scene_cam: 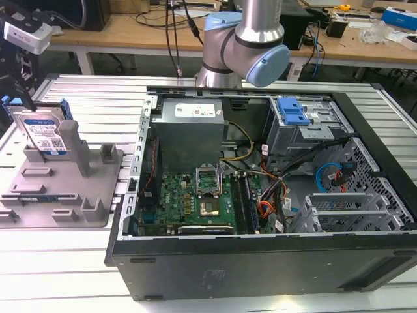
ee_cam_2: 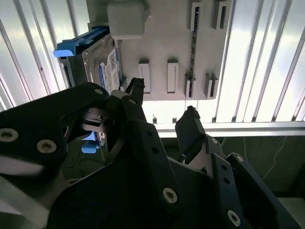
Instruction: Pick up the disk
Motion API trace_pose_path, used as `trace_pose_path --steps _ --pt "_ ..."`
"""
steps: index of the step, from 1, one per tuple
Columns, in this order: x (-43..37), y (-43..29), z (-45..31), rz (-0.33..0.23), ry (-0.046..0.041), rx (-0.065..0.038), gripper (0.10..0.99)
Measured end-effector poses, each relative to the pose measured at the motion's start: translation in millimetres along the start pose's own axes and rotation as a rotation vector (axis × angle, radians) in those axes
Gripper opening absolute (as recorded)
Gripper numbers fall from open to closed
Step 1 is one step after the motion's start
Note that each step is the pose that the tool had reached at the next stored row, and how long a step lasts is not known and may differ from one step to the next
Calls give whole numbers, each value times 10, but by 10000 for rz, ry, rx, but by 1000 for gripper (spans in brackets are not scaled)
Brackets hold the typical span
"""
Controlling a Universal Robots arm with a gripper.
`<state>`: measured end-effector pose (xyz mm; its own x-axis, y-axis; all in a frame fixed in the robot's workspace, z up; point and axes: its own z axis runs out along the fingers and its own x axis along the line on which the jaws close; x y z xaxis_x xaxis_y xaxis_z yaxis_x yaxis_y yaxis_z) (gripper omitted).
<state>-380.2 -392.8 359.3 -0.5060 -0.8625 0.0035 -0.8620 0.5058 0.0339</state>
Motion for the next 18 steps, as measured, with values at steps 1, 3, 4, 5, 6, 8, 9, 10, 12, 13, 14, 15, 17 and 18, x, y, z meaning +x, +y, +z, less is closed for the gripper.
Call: trace_pose_path --steps 1,3,4,5,6,8,9,10,12,13,14,15,17,18 --pt "0 -1 0 -318 11 1 541" --pt "-1 -3 1 -695 23 3 541" --pt "-2 -4 1 -1035 35 4 541" --pt "-3 -5 1 -1226 41 4 541" --pt "-3 -6 2 -1392 46 6 541" --pt "-5 -8 2 -1750 59 6 541" --pt "-6 -10 3 -2121 72 8 541" --pt "-7 -12 3 -2386 81 9 541" --pt "-9 -15 4 -2892 97 11 541" --pt "-10 -17 4 -3033 102 11 541" --pt "-11 -19 5 -3209 108 12 541" --pt "-12 -21 5 -3323 112 12 541" --pt "-15 -26 5 -3646 122 15 541" --pt "-16 -28 5 -3769 126 16 541"
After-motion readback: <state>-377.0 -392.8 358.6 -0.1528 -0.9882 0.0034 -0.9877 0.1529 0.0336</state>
